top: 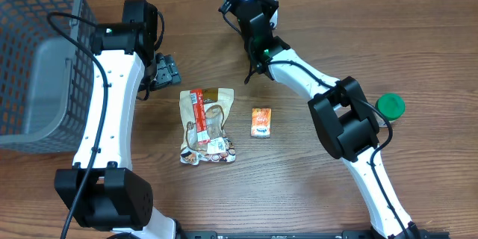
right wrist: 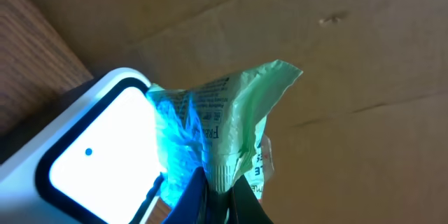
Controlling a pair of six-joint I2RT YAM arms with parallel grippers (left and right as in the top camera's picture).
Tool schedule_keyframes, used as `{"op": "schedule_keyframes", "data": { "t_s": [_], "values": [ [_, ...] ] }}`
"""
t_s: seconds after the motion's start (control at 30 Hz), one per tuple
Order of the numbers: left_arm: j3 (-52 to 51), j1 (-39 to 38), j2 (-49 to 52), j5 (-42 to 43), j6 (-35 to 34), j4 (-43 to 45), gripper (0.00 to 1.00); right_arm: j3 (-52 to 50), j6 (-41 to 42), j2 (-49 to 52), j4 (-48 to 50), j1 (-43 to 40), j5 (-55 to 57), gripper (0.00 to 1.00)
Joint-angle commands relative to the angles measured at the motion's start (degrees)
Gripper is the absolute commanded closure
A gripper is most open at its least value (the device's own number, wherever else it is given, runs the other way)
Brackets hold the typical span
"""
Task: Scan the item barcode
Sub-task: 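Hold the tissue pack in front of the scanner window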
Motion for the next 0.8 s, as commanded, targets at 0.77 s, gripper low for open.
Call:
{"op": "schedule_keyframes", "data": {
  "t_s": [0.77],
  "values": [
    [1.2,-0.1,0.1,-0.4,-1.0,0.0,0.01,1.0,6.2,0.1,-11.2,2.4,1.0,0.97]
  ]
}}
